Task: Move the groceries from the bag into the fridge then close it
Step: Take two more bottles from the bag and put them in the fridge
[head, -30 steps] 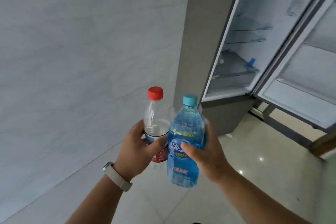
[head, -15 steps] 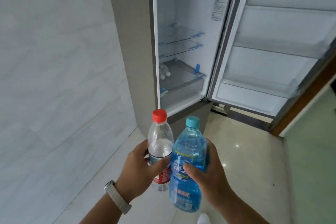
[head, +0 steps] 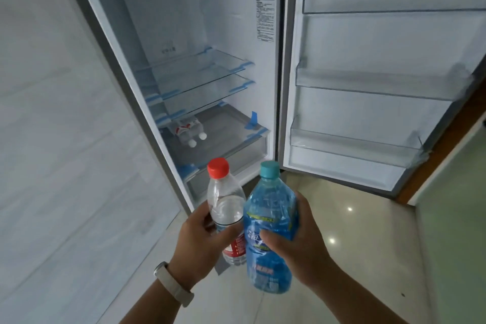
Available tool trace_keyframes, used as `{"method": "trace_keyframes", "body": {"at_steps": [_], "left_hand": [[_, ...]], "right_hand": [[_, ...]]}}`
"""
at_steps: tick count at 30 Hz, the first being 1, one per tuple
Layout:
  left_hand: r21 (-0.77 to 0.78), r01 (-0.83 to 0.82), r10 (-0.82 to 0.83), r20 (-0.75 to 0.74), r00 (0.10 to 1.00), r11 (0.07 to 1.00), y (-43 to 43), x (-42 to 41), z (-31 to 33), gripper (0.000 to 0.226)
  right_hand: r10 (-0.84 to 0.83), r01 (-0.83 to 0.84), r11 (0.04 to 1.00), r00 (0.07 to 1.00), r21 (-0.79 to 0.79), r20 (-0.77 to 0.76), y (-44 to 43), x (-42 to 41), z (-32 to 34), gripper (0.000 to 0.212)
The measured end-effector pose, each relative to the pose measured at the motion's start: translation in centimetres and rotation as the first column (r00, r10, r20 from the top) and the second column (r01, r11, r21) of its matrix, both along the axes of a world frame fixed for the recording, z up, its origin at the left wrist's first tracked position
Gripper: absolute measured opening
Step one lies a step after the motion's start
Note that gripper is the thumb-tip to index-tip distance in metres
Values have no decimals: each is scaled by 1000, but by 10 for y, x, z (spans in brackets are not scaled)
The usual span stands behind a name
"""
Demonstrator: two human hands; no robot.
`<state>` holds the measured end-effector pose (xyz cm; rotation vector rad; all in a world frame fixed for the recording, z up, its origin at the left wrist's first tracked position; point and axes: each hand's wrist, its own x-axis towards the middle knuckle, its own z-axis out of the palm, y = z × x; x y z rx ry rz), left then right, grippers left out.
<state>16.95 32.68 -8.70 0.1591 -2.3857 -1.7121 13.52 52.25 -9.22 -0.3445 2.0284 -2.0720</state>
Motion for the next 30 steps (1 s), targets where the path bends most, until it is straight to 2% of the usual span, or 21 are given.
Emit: {"method": "trace_keyframes", "body": {"at_steps": [13, 18, 21, 26, 30], "left_hand": [[57, -39, 36, 64, 997, 998, -27, -138, -27, 45], [151, -55, 35, 136, 990, 987, -56, -211, -48, 39], [200, -39, 4, 172, 985, 979, -73, -253, -53, 44], [152, -35, 16, 124, 992, 988, -104, -311, -55, 34], [93, -54, 43, 123, 991, 994, -119, -333, -64, 37]], "right_hand": [[0, -4, 997, 998, 82, 61, -29, -142, -20, 77], [-23, 7, 990, 994, 143, 105, -59, -212, -28, 79], [-40, 21, 985, 993, 171, 108, -77, -252, -29, 80], [-82, 71, 966, 996, 247, 36, -105, -309, -38, 84], [-105, 98, 949, 994, 299, 8, -121, -339, -38, 70]]}}
